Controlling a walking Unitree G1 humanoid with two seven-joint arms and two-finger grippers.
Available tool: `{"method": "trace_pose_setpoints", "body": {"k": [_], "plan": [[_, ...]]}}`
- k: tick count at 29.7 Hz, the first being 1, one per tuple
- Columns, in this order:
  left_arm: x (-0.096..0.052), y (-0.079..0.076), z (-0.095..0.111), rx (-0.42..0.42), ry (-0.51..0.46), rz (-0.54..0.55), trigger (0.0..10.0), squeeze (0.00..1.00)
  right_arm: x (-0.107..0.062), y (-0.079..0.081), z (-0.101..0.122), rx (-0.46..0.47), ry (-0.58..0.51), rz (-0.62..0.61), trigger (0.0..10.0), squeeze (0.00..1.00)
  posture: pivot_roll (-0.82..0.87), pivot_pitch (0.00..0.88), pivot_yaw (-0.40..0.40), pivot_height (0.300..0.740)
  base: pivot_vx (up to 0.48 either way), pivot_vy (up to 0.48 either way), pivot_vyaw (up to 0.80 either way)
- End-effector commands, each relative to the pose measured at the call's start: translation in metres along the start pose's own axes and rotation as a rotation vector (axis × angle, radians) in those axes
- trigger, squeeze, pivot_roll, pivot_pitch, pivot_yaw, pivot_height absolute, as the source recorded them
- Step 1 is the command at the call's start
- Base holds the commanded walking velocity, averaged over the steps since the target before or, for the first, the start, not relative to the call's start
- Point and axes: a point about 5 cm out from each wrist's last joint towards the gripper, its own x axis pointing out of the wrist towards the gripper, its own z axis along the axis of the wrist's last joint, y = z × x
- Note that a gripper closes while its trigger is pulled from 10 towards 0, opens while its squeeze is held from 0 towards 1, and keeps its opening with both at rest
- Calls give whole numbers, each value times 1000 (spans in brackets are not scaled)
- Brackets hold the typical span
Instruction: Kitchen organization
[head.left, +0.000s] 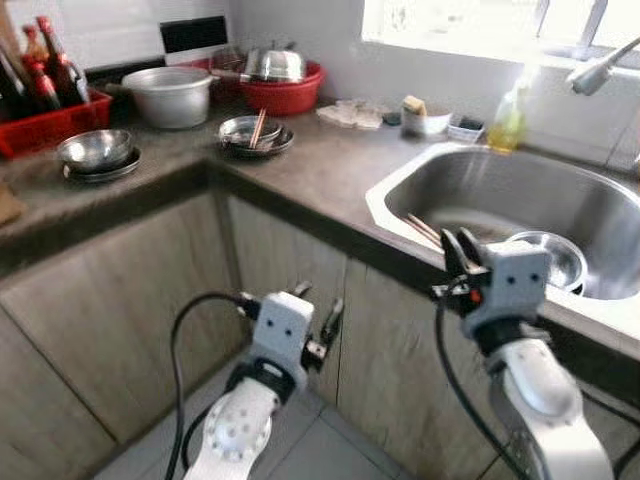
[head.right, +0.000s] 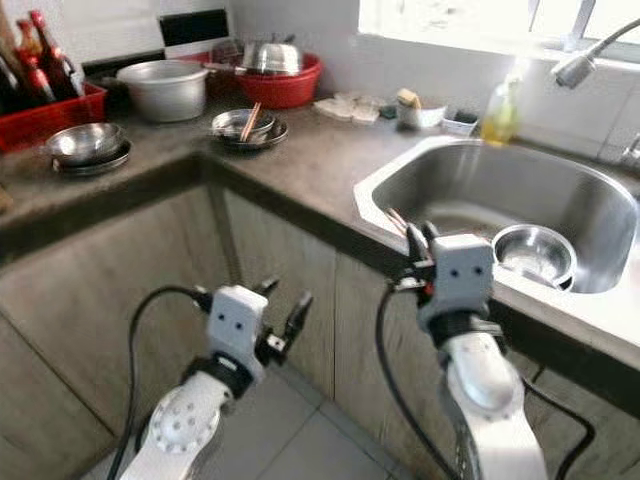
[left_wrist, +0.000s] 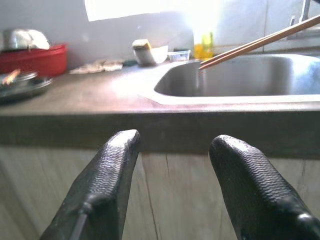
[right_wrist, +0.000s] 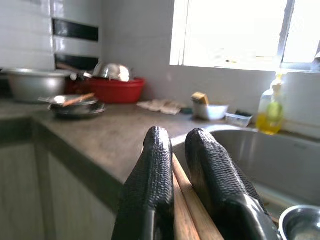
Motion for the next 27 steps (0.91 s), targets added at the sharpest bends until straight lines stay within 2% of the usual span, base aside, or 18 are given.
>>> {"method": "trace_pose_setpoints", "body": {"k": [1,8,10,12,19,22,27], "plan": [[-1,4,-1,17,8,13,10000,0,2,5,5,5,-24,20,10000,0,-6,0,-39,740,319,0,-800],[-1,5,-1,18,9,15,10000,0,4,4,4,-12,-18,17,10000,0,-7,0,-38,740,316,0,-800],[0,5,-2,19,10,14,10000,0,5,5,1,-54,-3,24,10000,0,-6,0,-42,740,315,0,-800],[0,4,-2,19,11,12,10000,0,6,6,1,-55,0,26,10000,0,-6,0,-40,740,315,0,-419],[0,3,-3,-1,18,15,10000,0,14,4,3,-56,0,39,10000,0,-11,0,-49,740,301,0,0],[0,3,-3,-1,20,20,10000,0,17,4,3,-54,3,43,10000,0,-9,0,-51,740,0,0,0],[1,4,-2,-9,19,32,10000,0,31,4,-7,-147,85,59,10000,0,-12,0,-52,740,0,0,0]]}}
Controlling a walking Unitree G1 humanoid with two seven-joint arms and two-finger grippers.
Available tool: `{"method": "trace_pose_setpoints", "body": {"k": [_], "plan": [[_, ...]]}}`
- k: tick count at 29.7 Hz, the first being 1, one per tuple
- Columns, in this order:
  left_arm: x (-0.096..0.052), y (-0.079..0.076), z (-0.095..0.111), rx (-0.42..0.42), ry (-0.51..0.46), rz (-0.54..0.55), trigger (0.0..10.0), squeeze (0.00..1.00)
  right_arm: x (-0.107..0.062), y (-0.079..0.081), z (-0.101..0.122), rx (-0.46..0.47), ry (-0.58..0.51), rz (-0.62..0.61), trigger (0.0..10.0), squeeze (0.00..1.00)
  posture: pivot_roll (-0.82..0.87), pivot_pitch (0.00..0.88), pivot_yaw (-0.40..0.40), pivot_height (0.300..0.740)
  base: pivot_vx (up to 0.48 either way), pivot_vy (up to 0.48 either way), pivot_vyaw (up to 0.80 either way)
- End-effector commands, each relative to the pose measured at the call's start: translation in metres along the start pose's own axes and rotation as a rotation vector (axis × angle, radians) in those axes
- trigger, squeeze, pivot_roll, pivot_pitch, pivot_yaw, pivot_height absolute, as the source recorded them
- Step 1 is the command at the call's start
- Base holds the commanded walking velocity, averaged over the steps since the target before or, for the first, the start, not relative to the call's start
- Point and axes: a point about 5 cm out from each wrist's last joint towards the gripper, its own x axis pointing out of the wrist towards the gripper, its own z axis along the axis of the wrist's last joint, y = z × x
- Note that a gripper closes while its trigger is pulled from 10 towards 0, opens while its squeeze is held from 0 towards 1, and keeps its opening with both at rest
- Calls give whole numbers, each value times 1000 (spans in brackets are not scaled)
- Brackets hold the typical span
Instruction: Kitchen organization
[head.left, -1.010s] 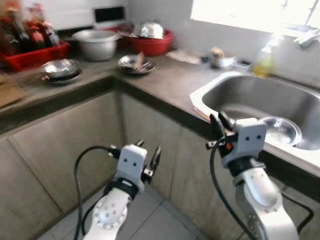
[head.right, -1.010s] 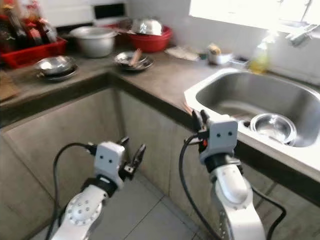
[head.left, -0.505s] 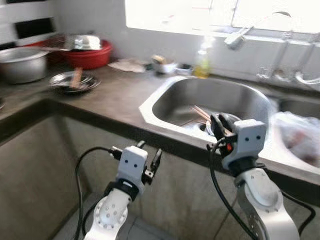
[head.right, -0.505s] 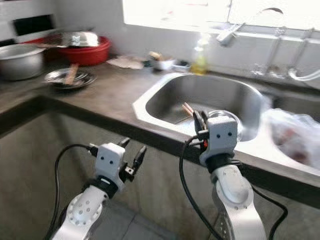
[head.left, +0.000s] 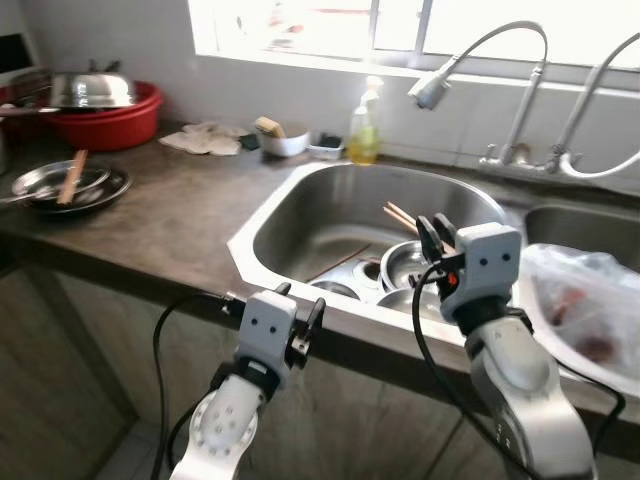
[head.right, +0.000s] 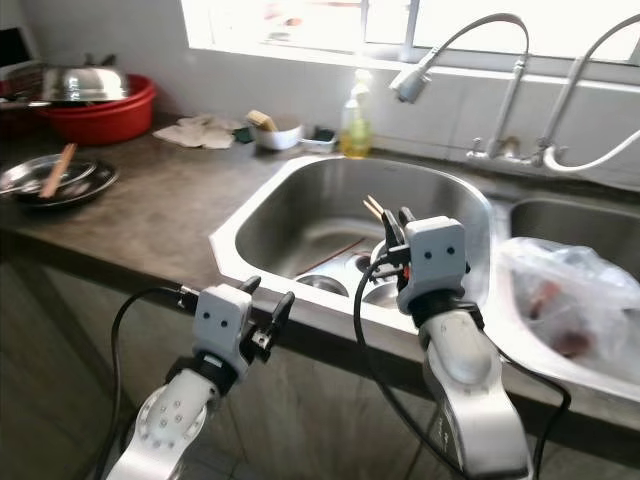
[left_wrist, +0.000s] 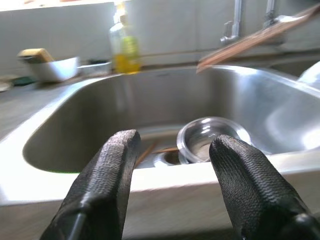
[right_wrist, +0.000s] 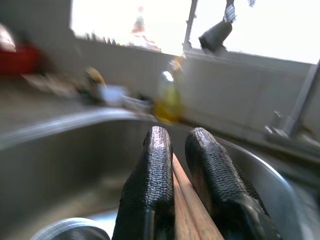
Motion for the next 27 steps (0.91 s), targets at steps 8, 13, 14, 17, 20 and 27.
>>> {"method": "trace_pose_setpoints", "body": {"k": [8,13,14,17,20,27], "plan": [[-2,4,-1,11,15,18,10000,0,39,-4,-13,-26,110,-17,10000,0,3,11,-60,740,0,0,0],[-3,2,2,8,11,16,10000,0,51,-5,-27,-34,198,-18,10000,0,25,27,-66,740,0,0,0],[-4,3,3,8,11,21,10000,0,55,-4,-33,-38,228,-20,10000,0,26,31,-69,740,0,0,0],[-6,3,3,7,13,26,10000,0,57,-3,-37,-45,253,-11,10000,0,28,36,-70,740,0,0,0],[-9,3,2,10,25,29,10000,0,61,0,-42,-19,280,-12,10000,0,31,48,-70,740,0,0,0],[-11,3,1,7,30,28,10000,0,57,1,-51,1,330,-7,10000,1000,26,52,-69,740,0,0,0]]}}
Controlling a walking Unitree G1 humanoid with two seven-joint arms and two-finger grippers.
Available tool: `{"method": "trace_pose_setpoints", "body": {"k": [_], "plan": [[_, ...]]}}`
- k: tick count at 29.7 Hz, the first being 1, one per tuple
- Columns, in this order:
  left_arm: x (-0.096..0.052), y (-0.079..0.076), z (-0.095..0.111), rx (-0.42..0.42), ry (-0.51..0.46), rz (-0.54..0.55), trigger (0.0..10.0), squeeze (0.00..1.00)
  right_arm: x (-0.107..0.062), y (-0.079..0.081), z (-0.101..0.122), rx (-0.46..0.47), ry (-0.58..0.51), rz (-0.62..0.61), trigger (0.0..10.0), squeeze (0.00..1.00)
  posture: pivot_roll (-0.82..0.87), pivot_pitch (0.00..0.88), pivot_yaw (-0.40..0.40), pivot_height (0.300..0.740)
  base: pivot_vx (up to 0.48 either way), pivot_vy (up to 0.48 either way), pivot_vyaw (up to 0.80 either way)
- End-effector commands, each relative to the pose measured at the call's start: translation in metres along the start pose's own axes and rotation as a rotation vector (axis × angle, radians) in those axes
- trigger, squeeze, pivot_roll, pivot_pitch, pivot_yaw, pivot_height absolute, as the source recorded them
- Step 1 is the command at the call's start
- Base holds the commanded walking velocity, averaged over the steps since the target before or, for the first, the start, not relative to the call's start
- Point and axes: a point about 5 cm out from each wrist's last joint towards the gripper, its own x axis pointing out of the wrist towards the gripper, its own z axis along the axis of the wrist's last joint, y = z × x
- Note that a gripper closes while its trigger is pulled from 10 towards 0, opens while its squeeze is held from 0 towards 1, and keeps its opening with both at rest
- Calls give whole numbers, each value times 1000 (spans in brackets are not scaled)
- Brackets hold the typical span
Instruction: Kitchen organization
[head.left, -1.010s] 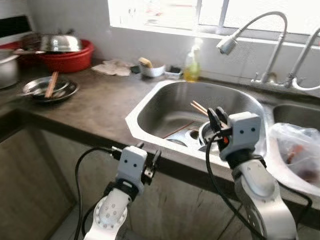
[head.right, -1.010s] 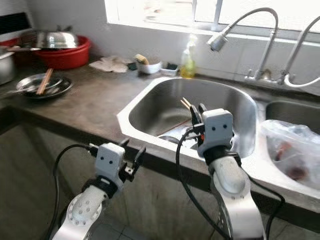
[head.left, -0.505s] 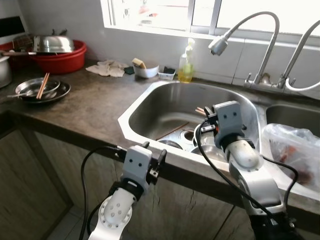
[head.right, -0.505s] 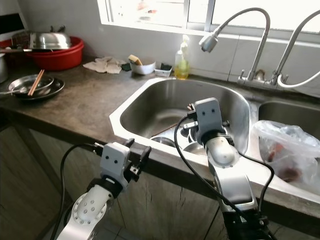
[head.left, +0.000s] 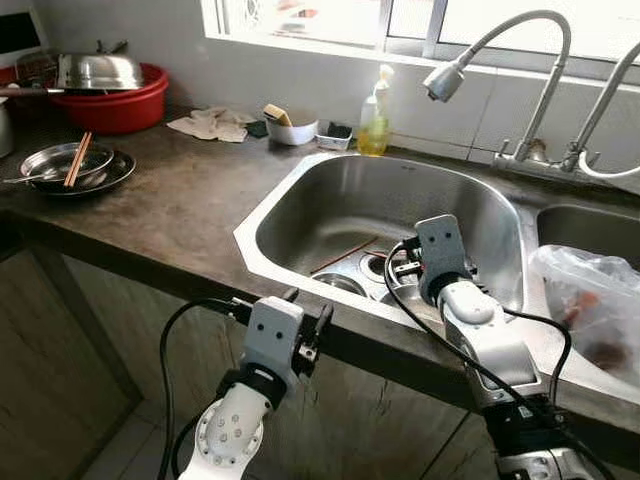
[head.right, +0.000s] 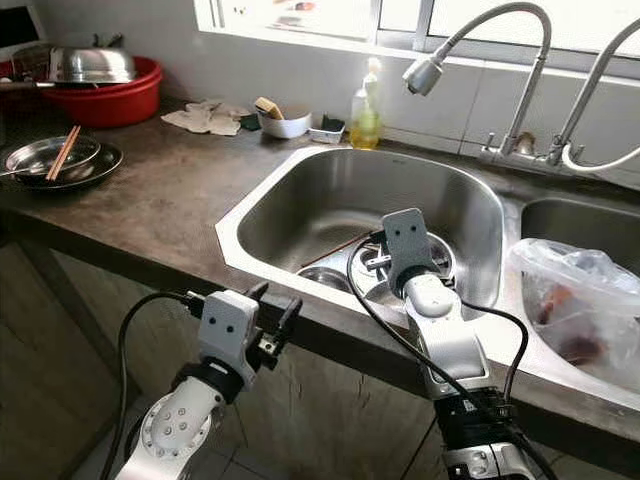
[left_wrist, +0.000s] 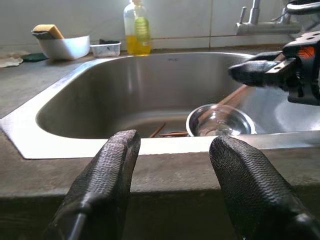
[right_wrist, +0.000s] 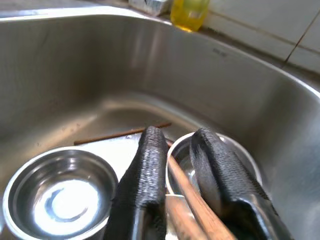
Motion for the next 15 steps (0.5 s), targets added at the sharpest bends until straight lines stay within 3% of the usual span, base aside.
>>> {"method": "trace_pose_setpoints", "body": {"k": [1,6,7,8,9,10,15], "plan": [[-1,0,3,9,-2,7,10000,0,-2,-5,-1,20,6,-16,10000,1000,24,52,-67,740,0,0,0],[0,-1,2,7,-4,3,10000,0,-8,-4,4,61,-35,-15,10000,1000,18,45,-68,740,0,0,0],[1,-3,3,3,-7,-4,10000,0,-11,-2,6,93,-60,-11,10000,733,16,35,-69,740,0,0,0],[1,-3,3,3,-7,-4,10000,0,-11,-2,6,93,-60,-11,10000,733,16,35,-69,740,0,0,0],[2,-3,3,3,-8,-6,10000,0,-13,-2,6,96,-71,-10,10000,208,16,35,-69,740,0,0,0],[2,-3,3,3,-9,-6,10000,0,-17,-2,10,113,-103,-10,10000,0,18,29,-70,740,0,0,0],[3,-1,3,8,-7,-1,10000,0,-36,-4,20,185,-221,-12,10000,0,8,14,-65,740,0,0,0]]}}
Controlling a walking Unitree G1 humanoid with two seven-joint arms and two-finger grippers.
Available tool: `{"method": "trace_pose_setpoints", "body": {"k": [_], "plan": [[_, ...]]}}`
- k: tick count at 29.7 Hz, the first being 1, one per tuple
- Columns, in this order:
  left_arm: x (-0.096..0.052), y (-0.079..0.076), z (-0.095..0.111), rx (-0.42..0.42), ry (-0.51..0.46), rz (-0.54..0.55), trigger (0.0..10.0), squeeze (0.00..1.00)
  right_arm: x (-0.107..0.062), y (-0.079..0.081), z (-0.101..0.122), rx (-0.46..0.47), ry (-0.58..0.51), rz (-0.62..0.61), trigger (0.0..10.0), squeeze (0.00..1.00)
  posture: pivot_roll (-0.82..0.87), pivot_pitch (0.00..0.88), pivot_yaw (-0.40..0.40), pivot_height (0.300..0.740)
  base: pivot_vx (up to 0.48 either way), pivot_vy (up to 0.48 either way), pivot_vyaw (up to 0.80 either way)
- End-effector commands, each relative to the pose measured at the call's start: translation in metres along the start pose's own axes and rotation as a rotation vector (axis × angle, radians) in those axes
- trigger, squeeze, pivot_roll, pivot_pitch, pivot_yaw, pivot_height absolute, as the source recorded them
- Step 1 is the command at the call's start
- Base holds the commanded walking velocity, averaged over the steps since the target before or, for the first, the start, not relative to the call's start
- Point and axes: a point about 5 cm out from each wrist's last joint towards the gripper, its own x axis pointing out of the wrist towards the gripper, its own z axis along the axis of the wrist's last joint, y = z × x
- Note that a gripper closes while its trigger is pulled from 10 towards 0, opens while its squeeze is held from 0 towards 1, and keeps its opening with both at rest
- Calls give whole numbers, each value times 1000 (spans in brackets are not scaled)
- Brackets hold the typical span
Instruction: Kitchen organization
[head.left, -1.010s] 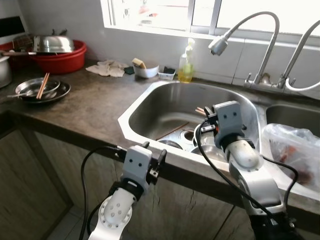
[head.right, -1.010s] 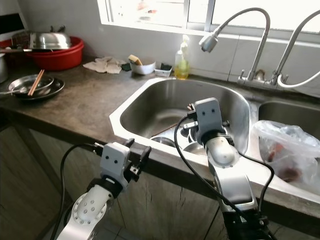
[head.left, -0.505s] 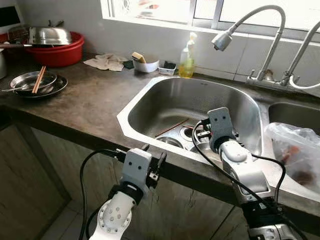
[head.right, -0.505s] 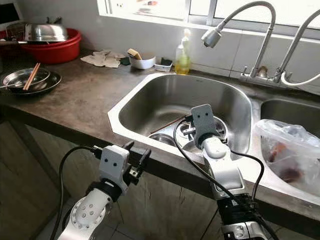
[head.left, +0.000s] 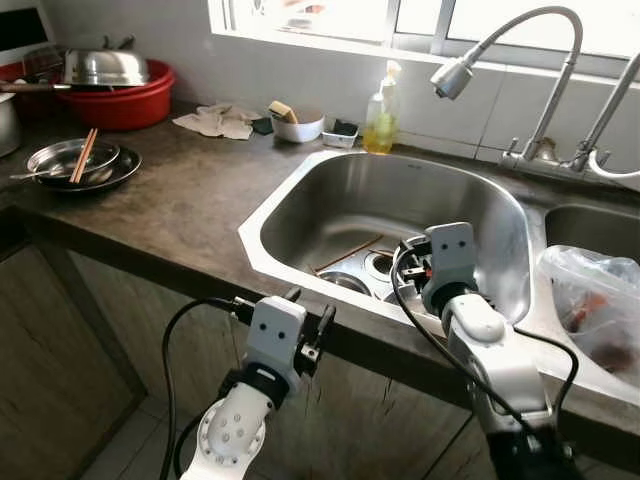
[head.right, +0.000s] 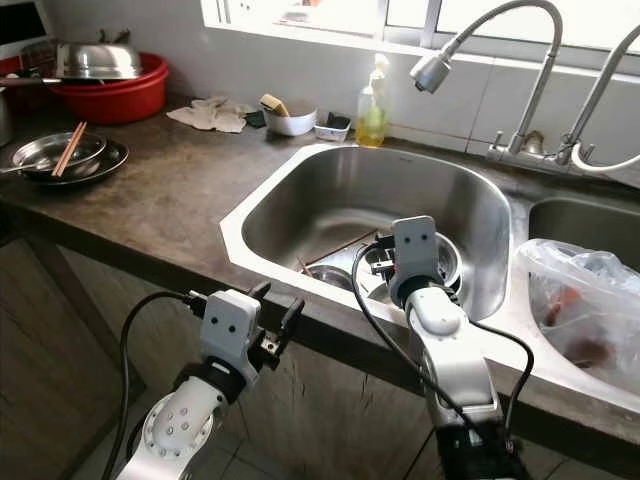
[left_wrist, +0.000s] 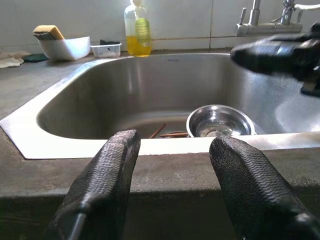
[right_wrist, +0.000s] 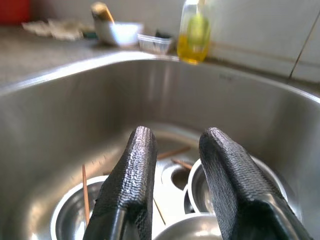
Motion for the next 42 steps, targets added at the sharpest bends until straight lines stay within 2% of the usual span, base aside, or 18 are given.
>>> {"method": "trace_pose_setpoints", "body": {"k": [1,2,3,5,6,7,8,10,14,18,29,42], "plan": [[1,1,0,8,4,7,10000,0,-9,-6,13,46,-77,-13,10000,0,5,9,-62,740,0,0,0],[1,1,-1,8,4,6,10000,0,-16,-7,16,71,-103,-5,10000,0,2,5,-62,740,0,0,0],[1,1,-1,8,4,6,10000,0,-16,-7,16,71,-103,-5,10000,0,2,5,-62,740,0,0,0],[2,0,-2,10,3,-2,10000,0,-36,-6,23,105,-164,17,10000,0,-14,0,-50,740,0,0,0],[2,0,-2,10,3,-2,10000,0,-36,-6,23,105,-164,17,10000,0,-14,0,-50,740,0,0,0],[3,-1,-2,11,0,-10,10000,0,-47,-4,23,114,-179,39,10000,0,-19,0,-46,740,0,0,0],[3,-1,-2,11,-1,-12,10000,0,-51,-4,23,118,-183,47,10000,0,-19,0,-46,740,0,0,0],[4,-1,-2,11,-1,-13,10000,0,-53,-4,22,120,-184,51,10000,0,-19,0,-46,740,0,0,0],[4,-2,-1,5,-8,-22,10000,0,-74,0,8,107,-150,70,10000,0,-28,0,-40,740,0,0,0],[3,-2,-1,4,-14,-32,10000,0,-81,1,1,129,-108,56,10000,0,-24,0,-42,740,0,0,0],[0,-2,-8,5,12,-19,10000,0,-83,6,-4,132,-95,61,10000,0,-27,0,-37,740,-106,0,0],[-1,-2,-8,2,17,-13,10000,0,-77,10,1,132,-111,73,10000,0,-21,0,-41,740,-254,0,0]]}}
